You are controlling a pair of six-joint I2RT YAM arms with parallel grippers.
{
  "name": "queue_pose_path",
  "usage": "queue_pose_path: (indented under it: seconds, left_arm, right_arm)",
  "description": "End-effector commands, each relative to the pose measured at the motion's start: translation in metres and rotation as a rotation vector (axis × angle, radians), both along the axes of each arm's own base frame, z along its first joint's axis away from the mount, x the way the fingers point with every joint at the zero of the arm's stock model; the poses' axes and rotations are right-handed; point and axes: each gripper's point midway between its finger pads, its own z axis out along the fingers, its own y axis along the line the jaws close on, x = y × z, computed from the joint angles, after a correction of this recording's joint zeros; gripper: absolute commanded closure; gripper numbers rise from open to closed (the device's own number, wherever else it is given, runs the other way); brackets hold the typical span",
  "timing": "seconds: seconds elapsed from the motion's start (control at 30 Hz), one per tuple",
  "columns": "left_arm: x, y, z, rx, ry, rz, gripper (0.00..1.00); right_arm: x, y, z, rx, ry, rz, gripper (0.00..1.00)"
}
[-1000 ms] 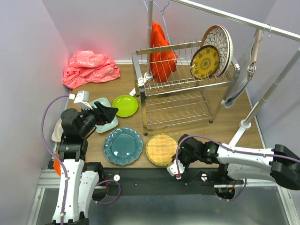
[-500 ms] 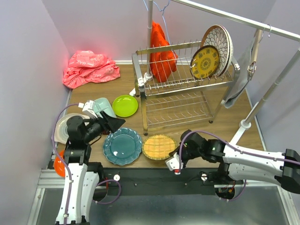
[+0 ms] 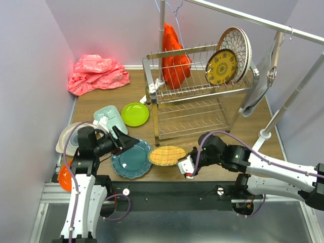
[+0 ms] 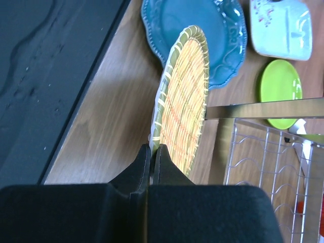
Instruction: Load the plates into the dish rack
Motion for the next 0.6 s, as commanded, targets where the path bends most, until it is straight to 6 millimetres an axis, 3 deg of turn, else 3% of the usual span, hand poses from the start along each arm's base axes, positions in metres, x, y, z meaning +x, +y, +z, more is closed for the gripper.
queue_pose_path:
  seconds: [0.0,0.3,0.57]
  left_arm:
    - [-0.015,0.000,-0.018,0.015,0.176,-0.007,0.30]
    - [-0.015,-0.007,-0.038,0.021,0.323,0.017,0.30]
    - [-0.008,-0.011,-0.044,0.005,0.399,0.038,0.30]
  right_arm:
    - [0.002,0.016,0.040,0.121,-0.008,-0.007,0.99]
    - [0.010,0.033,0.067,0.196,-0.013,-0.028,0.99]
    - [0.019,0.062,0.084,0.264,-0.023,-0.026,1.00]
